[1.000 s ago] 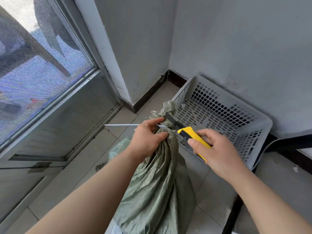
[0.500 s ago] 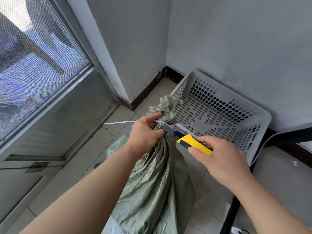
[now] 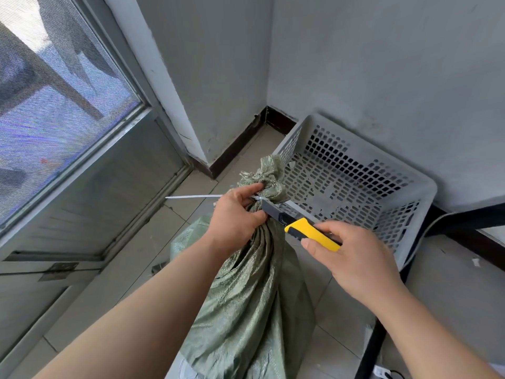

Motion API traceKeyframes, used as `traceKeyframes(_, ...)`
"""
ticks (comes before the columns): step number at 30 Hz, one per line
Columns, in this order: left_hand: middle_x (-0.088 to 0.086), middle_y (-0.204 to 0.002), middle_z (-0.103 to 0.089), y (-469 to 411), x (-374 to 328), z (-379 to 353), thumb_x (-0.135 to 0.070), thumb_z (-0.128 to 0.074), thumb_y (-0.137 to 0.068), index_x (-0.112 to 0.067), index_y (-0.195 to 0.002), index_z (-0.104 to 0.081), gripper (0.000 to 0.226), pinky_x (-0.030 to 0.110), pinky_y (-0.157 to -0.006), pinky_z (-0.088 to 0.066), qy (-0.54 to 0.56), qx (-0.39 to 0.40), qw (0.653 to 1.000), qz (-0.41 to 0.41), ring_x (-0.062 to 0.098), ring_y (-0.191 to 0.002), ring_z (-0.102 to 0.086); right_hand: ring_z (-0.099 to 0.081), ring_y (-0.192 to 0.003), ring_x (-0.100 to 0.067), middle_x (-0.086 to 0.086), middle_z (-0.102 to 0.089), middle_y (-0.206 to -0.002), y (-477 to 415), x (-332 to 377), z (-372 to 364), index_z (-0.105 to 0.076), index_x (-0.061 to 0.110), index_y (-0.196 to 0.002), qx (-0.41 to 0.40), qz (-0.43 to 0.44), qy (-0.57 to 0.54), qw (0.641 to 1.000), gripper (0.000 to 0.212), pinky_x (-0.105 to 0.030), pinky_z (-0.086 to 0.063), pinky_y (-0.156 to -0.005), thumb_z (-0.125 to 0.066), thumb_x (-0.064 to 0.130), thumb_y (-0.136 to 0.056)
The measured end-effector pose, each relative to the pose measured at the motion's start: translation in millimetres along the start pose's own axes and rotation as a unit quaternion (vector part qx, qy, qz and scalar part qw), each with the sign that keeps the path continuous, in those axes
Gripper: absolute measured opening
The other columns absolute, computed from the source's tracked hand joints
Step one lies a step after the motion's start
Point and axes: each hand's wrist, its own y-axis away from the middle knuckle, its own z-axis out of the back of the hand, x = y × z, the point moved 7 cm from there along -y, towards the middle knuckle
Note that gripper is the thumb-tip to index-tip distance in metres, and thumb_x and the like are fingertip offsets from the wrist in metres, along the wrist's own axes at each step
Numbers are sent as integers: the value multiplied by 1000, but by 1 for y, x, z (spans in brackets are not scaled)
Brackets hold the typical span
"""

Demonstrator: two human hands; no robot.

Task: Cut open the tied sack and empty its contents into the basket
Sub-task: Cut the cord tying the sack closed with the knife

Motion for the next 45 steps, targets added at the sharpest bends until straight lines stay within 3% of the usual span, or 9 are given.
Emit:
traceKeyframes(7,-11,-108,-62,6,-3,0,-14,-74,-80,-26,-125,-61,49,18,-87,-43,-27,-44,999,5,0,-109,-54,-64,-86,-20,10,-71,-85,12,6,-7,-63,39,-113,-77,-4,28,997,36,-33,-45,-71,-55,59,-84)
traceKeyframes(12,-3,-94,-64,11,-3,2,-15,-73,-79,-22,-112,-63,35,24,-68,-46,-38,-93,995,18,11,-80,-58,-66,-86,-25,5,-73,-90,20,11,-14,-61,38,-118,-116,-10,50,992,40,-35,-49,-69,-52,60,-86)
traceKeyframes(16,-14,-77,-54,13,0,7,-17,-75,-78,-20,-97,-60,25,15,-56,-38,-41,-137,989,32,9,-76,-54,-67,-89,-23,8,-73,-100,20,20,-19,-60,36,-122,-154,7,67,986,40,-35,-45,-67,-56,55,-87)
traceKeyframes(22,-4,-100,-60,12,-3,2,-15,-66,-83,-17,-114,-58,31,28,-78,-47,-26,-129,991,35,15,-93,-59,-69,-85,-27,2,-74,-100,14,28,-21,-63,32,-121,-212,18,70,975,40,-31,-33,-61,-62,50,-86)
traceKeyframes(27,-7,-85,-60,14,1,6,-9,-68,-82,-19,-100,-57,23,27,-70,-44,-8,-143,989,36,15,-84,-58,-67,-54,-23,3,-74,-72,20,31,-23,-75,22,-96,-269,51,131,953,37,-23,-28,-54,-85,39,-66)
traceKeyframes(33,-7,-83,-56,8,-16,13,-11,-70,-82,-18,-97,-59,21,10,-56,-35,-84,-131,988,-7,7,-78,-54,-67,-54,-25,-1,-74,-72,23,29,-18,-76,15,-97,-315,98,135,934,39,-25,-42,-48,-87,31,-63)
traceKeyframes(37,-8,-92,-60,9,-27,11,-9,-70,-82,-23,-113,-59,36,22,-74,-39,-106,-102,988,-52,12,-90,-57,-69,-58,-24,3,-75,-75,24,24,-13,-76,20,-99,-310,72,119,941,38,-27,-46,-51,-85,36,-66)
traceKeyframes(41,-9,-116,-64,7,-28,11,-6,-70,-82,-26,-124,-62,47,18,-88,-40,-100,-71,989,-79,6,-100,-57,-69,-58,-25,3,-75,-76,24,22,-14,-75,22,-101,-301,62,94,947,37,-27,-41,-50,-82,39,-69)
traceKeyframes(45,-2,-90,-72,4,-19,16,-14,-76,-78,-16,-106,-71,28,8,-58,-42,-75,-101,991,-46,3,-67,-59,-68,-55,-24,2,-75,-74,29,22,-16,-75,20,-98,-315,66,82,943,35,-22,-30,-54,-83,37,-69)
